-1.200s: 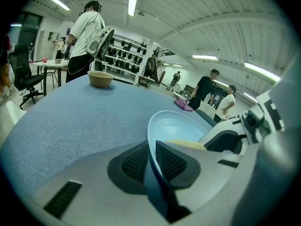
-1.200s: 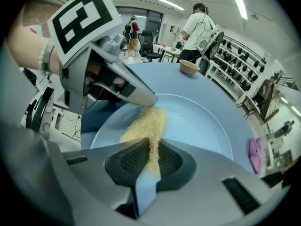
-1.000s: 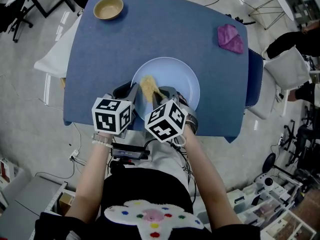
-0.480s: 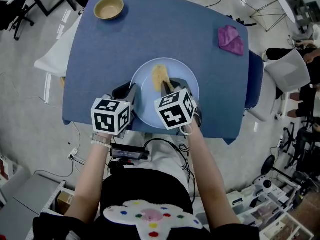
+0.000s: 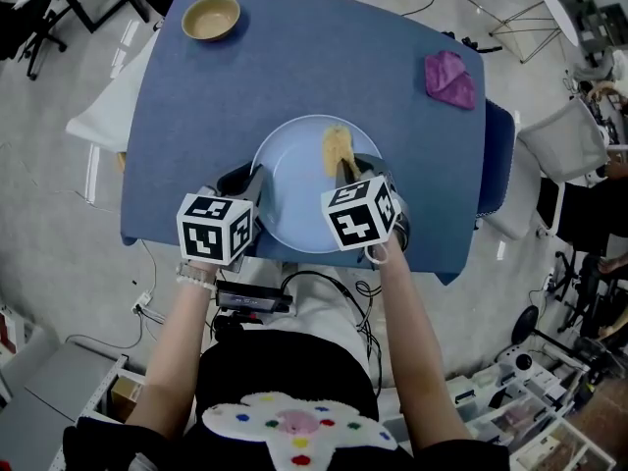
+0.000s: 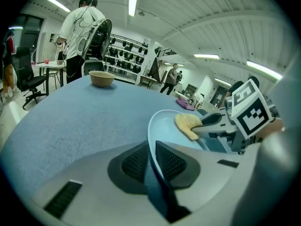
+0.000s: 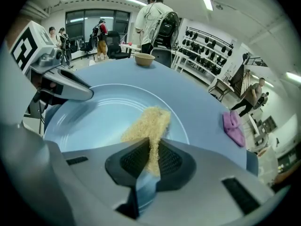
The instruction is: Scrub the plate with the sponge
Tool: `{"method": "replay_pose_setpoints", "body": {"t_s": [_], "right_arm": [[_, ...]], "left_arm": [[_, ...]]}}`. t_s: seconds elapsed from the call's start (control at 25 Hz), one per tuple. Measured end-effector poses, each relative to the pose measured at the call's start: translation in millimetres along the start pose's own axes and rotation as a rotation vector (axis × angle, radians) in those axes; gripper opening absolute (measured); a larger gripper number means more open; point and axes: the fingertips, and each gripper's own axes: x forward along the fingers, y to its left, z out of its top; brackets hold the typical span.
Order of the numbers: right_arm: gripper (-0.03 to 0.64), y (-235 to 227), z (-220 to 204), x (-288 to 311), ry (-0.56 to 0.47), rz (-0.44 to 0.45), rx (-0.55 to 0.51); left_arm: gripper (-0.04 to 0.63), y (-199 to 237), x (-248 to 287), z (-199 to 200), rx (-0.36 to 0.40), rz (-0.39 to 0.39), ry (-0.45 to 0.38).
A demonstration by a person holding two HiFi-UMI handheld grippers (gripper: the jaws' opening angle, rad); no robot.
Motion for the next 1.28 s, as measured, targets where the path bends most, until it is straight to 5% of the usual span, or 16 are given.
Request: {"method": "replay_pose_setpoints", "body": {"t_s": [0.72,1.28], "right_arm": [[0.041,-17.5,-40.7,-14.1,0.122,-0.112,-0.118],[0.040,47.7,-19.5,-19.7,0.040,-0.032,-0.259]], "left_arm": [[0.055,-1.2,3.4,0.0,0.000,0.012,0.011],[0.055,-2.1,3.9,-0.6,0.009,0.014,0.012]]}}
